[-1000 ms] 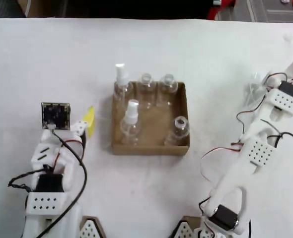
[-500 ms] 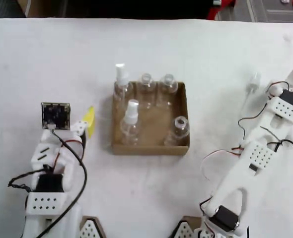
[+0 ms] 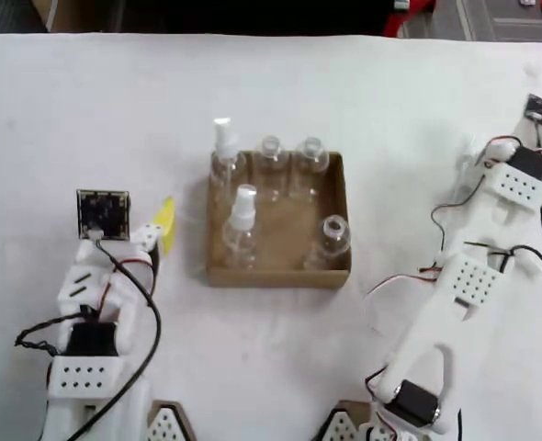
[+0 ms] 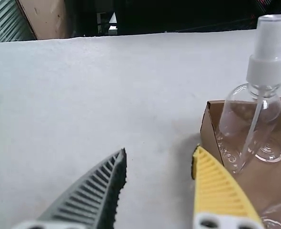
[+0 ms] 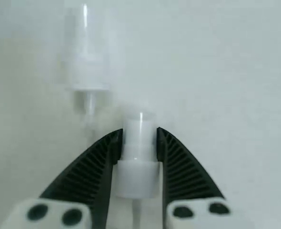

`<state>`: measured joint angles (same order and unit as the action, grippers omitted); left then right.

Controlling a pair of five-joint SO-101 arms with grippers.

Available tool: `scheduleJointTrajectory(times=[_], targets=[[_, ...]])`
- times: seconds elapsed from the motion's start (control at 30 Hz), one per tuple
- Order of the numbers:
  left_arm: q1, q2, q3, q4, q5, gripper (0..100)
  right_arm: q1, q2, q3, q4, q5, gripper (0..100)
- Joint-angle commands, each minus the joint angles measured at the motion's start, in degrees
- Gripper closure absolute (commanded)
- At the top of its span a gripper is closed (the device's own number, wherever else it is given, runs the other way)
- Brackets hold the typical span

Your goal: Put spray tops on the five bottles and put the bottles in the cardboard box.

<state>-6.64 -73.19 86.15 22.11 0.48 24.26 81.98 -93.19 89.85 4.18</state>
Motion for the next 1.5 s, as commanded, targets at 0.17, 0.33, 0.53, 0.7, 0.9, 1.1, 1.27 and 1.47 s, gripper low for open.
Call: scheduleJointTrajectory(times=[0.17, 0.33, 0.53, 0.7, 0.9, 1.1, 1.27, 1.47], targets=[[0.0, -1.0, -0.6, -1.5, -0.6, 79, -5.6, -1.0, -1.9, 8.9, 0.2, 98.2], [0.0, -1.0, -0.8, -1.5, -0.6, 79, -6.4, -1.4, -1.7, 9.1, 0.2, 98.3], [0.0, -1.0, -0.8, -1.6, -0.6, 79, -7.8, -1.5, -1.6, 9.5, 0.2, 98.3], [0.0, -1.1, -0.8, -1.6, -0.6, 79, -7.9, -6.6, -1.6, 9.5, 0.3, 98.4], [0.0, -1.1, -0.8, -1.6, -0.6, 79, -8.0, -21.1, 4.1, 9.5, 0.6, 98.4], [0.0, -1.1, -0.8, -1.6, -0.6, 79, -9.7, -39.7, 21.8, 9.4, 0.7, 98.4], [0.0, -1.1, -0.8, -1.6, -0.6, 79, -10.2, -53.9, 36.9, 9.2, 0.7, 98.3], [0.0, -1.1, -0.8, -1.6, -0.6, 79, -10.3, -70.2, 54.0, 9.0, 0.8, 98.3]])
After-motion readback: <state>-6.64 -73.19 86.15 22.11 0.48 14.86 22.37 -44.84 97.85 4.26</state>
